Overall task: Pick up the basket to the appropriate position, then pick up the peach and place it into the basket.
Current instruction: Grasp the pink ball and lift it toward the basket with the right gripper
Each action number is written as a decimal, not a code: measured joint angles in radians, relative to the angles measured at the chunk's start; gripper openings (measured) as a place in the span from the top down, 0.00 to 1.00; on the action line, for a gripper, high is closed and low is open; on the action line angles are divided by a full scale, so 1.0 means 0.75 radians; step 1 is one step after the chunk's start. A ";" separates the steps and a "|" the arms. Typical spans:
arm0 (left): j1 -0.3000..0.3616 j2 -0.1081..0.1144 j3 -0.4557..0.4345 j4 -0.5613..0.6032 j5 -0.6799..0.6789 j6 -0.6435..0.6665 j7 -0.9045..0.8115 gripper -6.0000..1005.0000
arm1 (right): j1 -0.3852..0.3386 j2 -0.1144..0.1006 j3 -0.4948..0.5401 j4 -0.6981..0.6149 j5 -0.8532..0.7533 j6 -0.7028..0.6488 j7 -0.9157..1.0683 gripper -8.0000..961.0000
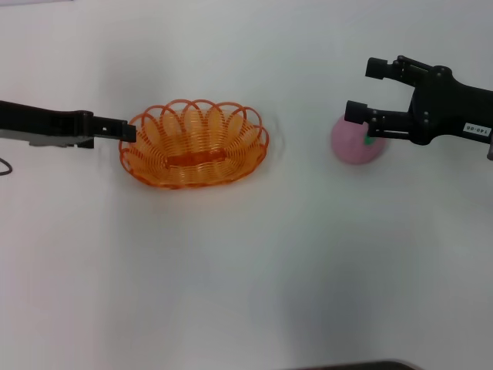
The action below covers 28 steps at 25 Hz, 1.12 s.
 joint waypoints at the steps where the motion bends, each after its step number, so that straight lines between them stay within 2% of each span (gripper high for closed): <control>1: 0.007 -0.005 0.001 0.019 0.000 0.006 0.047 0.12 | -0.002 0.000 0.004 -0.002 0.000 0.000 0.014 0.02; 4: 0.043 -0.024 0.020 0.093 -0.019 0.032 0.255 0.12 | -0.007 -0.001 0.011 -0.009 0.000 0.011 0.059 0.02; 15: 0.075 -0.038 0.183 0.141 -0.068 0.125 0.815 0.11 | -0.003 0.002 0.007 0.005 -0.002 0.063 0.186 0.02; 24: 0.084 -0.039 0.195 0.130 -0.132 0.092 0.960 0.12 | -0.002 0.002 0.009 0.034 -0.001 0.097 0.203 0.02; 28: 0.112 -0.039 0.177 0.124 -0.235 0.081 1.019 0.12 | -0.001 0.002 0.009 0.036 0.000 0.121 0.203 0.02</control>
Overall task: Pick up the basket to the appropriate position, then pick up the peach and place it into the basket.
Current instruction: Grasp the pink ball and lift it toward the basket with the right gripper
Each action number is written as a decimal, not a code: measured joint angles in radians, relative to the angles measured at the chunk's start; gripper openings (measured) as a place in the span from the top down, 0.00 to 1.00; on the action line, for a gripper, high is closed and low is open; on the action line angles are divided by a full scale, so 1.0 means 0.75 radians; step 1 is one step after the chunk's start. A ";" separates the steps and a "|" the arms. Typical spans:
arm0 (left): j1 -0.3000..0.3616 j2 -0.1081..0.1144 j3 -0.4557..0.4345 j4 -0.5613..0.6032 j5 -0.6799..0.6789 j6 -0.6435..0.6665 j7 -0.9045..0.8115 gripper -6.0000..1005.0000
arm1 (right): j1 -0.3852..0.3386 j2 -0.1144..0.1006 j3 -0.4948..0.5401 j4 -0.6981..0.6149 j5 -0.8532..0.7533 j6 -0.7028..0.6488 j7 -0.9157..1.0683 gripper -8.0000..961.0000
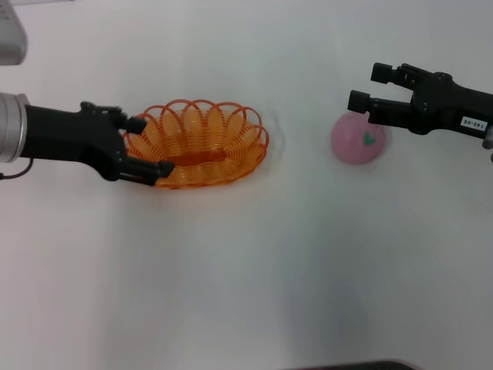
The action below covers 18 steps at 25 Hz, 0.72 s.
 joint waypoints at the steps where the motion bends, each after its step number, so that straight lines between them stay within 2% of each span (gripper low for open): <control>1: 0.012 0.000 -0.010 -0.014 -0.049 0.000 0.035 0.12 | 0.001 0.000 0.000 0.000 0.000 0.007 0.000 0.02; 6: 0.050 0.000 -0.098 -0.131 -0.255 0.013 0.201 0.11 | 0.007 0.000 0.001 0.000 0.013 0.014 -0.004 0.02; 11: 0.073 0.007 -0.236 -0.313 -0.425 0.080 0.425 0.12 | 0.005 0.000 -0.001 0.001 0.067 0.015 -0.015 0.02; 16: 0.091 0.012 -0.412 -0.514 -0.520 0.167 0.673 0.12 | 0.007 0.000 0.002 0.004 0.071 0.016 -0.020 0.02; 18: 0.097 0.013 -0.446 -0.559 -0.537 0.181 0.727 0.12 | 0.008 0.000 0.002 0.016 0.072 0.018 -0.033 0.02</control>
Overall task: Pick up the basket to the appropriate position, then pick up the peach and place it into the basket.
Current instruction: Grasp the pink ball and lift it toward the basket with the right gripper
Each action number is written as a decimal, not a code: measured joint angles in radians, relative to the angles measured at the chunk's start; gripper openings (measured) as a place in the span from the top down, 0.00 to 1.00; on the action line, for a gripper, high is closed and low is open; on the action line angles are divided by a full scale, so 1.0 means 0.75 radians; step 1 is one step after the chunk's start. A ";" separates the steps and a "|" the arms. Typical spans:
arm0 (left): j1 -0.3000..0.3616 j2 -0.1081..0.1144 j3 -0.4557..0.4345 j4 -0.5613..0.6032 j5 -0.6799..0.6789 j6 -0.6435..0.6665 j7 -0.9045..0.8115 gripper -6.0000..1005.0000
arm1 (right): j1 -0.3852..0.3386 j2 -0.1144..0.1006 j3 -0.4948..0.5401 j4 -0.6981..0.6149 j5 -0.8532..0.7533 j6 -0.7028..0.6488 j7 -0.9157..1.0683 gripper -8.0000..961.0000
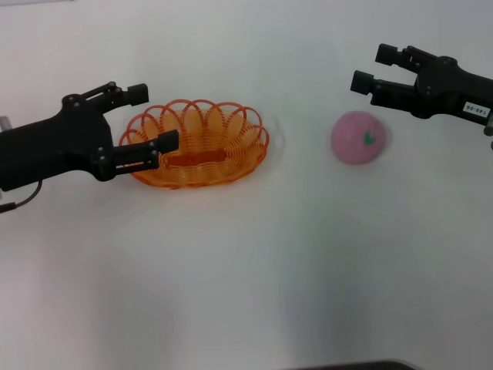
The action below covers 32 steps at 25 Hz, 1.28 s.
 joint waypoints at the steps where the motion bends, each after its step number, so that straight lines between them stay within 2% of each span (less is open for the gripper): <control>1: 0.004 0.000 -0.010 -0.021 -0.010 0.001 0.028 0.12 | 0.000 0.000 0.000 0.010 0.000 0.003 -0.010 0.02; 5: 0.011 0.000 -0.022 -0.084 -0.035 -0.002 0.089 0.12 | 0.001 0.000 0.000 0.046 0.001 0.014 -0.035 0.02; 11: 0.017 -0.001 -0.019 -0.097 -0.027 -0.005 0.100 0.12 | 0.003 0.000 0.000 0.078 0.014 0.018 -0.060 0.02; 20: 0.099 -0.004 -0.031 -0.102 0.046 -0.030 0.165 0.12 | 0.000 0.000 -0.007 0.137 0.015 0.013 -0.172 0.02; 26: 0.170 -0.004 -0.101 -0.109 0.088 -0.055 0.202 0.12 | -0.005 0.000 0.000 0.163 0.015 0.019 -0.228 0.02; 32: 0.180 -0.001 -0.148 -0.104 0.168 -0.060 0.197 0.12 | -0.006 0.000 0.000 0.164 0.014 0.024 -0.230 0.02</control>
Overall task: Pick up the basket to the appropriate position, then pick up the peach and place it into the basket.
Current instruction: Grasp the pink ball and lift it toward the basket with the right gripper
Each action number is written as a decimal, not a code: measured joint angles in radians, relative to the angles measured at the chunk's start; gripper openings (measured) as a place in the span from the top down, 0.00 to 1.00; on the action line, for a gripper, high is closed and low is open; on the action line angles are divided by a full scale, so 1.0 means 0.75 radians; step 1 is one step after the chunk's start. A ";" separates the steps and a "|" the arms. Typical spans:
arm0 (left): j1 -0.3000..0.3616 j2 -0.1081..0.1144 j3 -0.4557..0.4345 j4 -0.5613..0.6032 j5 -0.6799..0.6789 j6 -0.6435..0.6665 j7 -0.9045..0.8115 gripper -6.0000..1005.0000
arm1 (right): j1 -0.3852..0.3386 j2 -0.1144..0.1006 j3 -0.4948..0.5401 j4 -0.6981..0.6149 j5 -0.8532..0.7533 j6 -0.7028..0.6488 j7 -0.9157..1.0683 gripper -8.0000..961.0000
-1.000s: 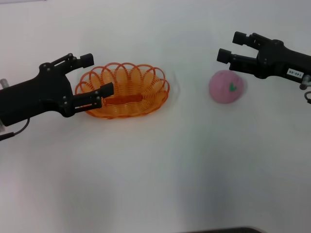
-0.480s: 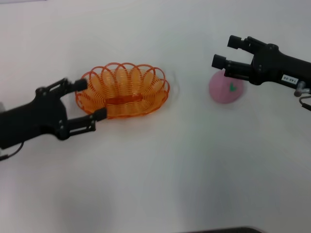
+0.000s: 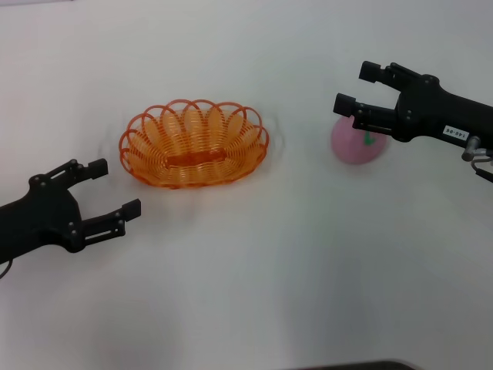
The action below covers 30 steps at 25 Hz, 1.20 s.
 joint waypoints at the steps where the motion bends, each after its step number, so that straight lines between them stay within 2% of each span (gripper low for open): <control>1: -0.001 0.000 0.000 0.000 0.006 0.000 -0.002 0.12 | 0.000 0.000 0.000 0.000 0.000 0.001 0.000 0.02; 7: -0.008 0.002 0.002 0.028 0.023 0.008 -0.021 0.12 | 0.005 0.000 -0.008 0.000 0.000 0.009 0.006 0.02; 15: -0.038 0.006 0.019 0.196 0.187 0.026 -0.210 0.12 | 0.010 0.000 -0.013 -0.001 -0.002 0.009 0.011 0.02; 26: -0.045 0.007 0.020 0.211 0.190 0.033 -0.216 0.15 | 0.009 -0.003 -0.008 -0.014 -0.002 -0.036 0.016 0.02; 30: -0.046 0.006 0.019 0.212 0.190 0.035 -0.216 0.17 | 0.008 -0.017 -0.012 -0.068 -0.003 -0.095 0.053 0.02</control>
